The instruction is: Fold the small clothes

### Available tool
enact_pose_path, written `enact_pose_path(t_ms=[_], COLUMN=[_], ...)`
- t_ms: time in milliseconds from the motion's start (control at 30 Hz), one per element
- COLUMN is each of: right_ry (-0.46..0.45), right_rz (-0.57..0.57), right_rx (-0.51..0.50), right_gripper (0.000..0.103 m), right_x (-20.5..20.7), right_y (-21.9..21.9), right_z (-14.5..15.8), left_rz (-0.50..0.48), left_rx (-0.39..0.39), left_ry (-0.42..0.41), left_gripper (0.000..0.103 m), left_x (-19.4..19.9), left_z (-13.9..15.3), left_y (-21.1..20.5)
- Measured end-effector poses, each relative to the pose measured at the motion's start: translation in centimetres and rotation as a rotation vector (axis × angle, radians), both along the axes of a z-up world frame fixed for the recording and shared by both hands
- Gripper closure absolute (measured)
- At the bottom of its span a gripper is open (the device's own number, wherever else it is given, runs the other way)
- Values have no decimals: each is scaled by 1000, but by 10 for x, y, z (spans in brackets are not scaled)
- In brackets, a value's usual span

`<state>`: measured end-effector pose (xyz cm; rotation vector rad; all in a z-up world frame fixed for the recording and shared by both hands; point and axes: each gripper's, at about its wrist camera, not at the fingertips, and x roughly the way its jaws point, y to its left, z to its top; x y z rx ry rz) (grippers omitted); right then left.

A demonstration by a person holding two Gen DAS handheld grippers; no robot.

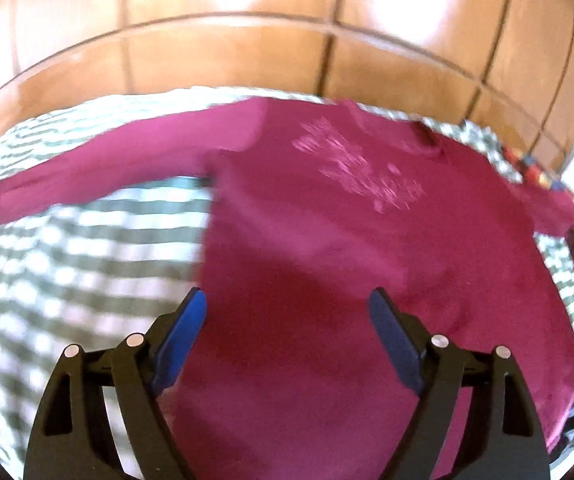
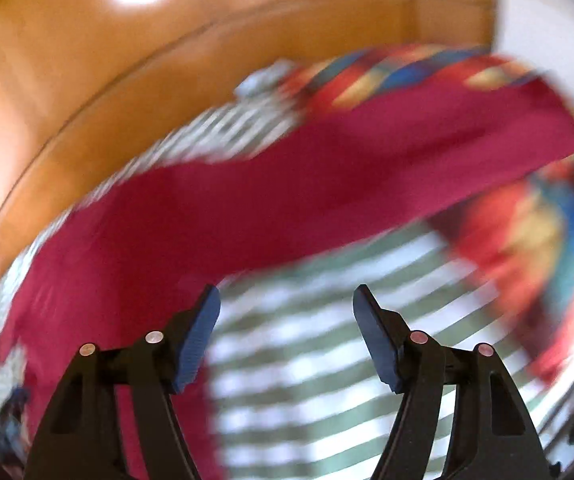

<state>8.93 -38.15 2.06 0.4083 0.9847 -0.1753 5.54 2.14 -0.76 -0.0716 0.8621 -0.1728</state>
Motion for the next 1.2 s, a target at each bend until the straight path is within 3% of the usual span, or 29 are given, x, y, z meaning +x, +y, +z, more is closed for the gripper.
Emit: enact_pose_path(t_ms=[133,267,367,467,533,567,667,733,800,900,967,1033,1100,1200], right_ry=[50,44,42,41,40,35,16,37,35,35,38,24,-6,-52], right_rz=[135,150,147,154,164,173,202,210,207,203,193,160,140,158], right_rx=[20,7,32,26,8,3,-91,-119,-113,-103,-105,-130,-127,-144], right_gripper=[44,45,50,58,85,90,92,92,92,89,77,48,44,44], right_x=[-14,-35,-47,-55,-56,-57,-63,-66,-66,-65,-65,-64,-64,-59], right_y=[55,73,71,70,72,75,83,83,81,79,75,72,73,88], right_z=[-26,-31,-35,-34,-33,-31,-24,-33,-39,-37,-34,-27,-20,-9], left_rz=[-8,-76,-120,-130,-138,-137,-140,-131,-117,-112,-92,-80,-74,-90], left_rx=[-50,-70,-57,-40,-63,-89,-159,-186,-183,-177,-119,-76,-48,-4], left_ry=[8,63,119,114,127,134,134,169,220,213,164,94,30,-39], left_gripper=[26,29,43,58,91,91,92,99,99,93,85,75,64,63], left_x=[-25,-52,-65,-76,-78,-77,-83,-86,-89,-91,-89,-81,-69,-41], left_z=[7,-7,-22,-28,-26,-23,-12,-17,-32,-28,-16,0,13,29], left_y=[42,58,55,49,50,53,66,74,81,83,81,76,68,45])
